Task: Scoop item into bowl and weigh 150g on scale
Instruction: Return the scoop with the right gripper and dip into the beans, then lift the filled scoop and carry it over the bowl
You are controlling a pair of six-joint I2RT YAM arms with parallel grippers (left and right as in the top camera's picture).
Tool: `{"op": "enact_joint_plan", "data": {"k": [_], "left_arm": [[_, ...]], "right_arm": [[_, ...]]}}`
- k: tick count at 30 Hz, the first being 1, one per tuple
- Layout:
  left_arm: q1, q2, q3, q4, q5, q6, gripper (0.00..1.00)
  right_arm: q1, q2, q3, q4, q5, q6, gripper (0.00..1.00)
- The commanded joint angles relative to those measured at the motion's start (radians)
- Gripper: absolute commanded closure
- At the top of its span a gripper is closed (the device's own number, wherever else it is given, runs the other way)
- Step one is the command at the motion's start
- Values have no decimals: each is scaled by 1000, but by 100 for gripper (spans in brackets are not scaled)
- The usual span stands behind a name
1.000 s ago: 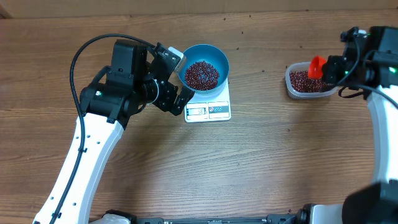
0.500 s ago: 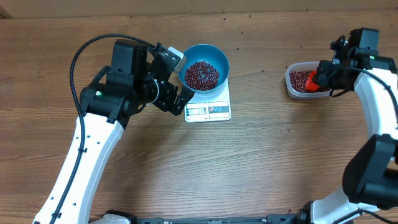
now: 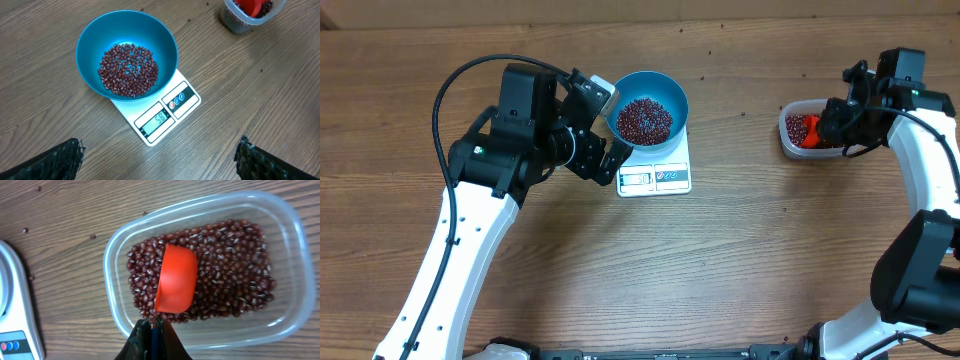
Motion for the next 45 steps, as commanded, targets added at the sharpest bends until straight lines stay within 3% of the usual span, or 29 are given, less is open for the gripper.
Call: {"op": "enact_joint_plan", "data": {"k": [1, 12, 27, 32, 36, 45], "left_arm": [[2, -7, 23, 4, -7, -14, 1], [2, -7, 23, 4, -7, -14, 1], [2, -7, 23, 4, -7, -14, 0], [2, -7, 23, 4, -7, -14, 0], [2, -7, 23, 4, -7, -14, 0], [2, -7, 23, 4, -7, -14, 1]], "right_arm": [[-1, 17, -23, -8, -92, -24, 96], [-42, 17, -23, -9, -278, -24, 96], [-310, 17, -23, -43, -587, -20, 96], [-363, 17, -23, -64, -816, -86, 96], [-354, 17, -23, -95, -964, -164, 96], [-177, 17, -23, -79, -1020, -182, 96]]}}
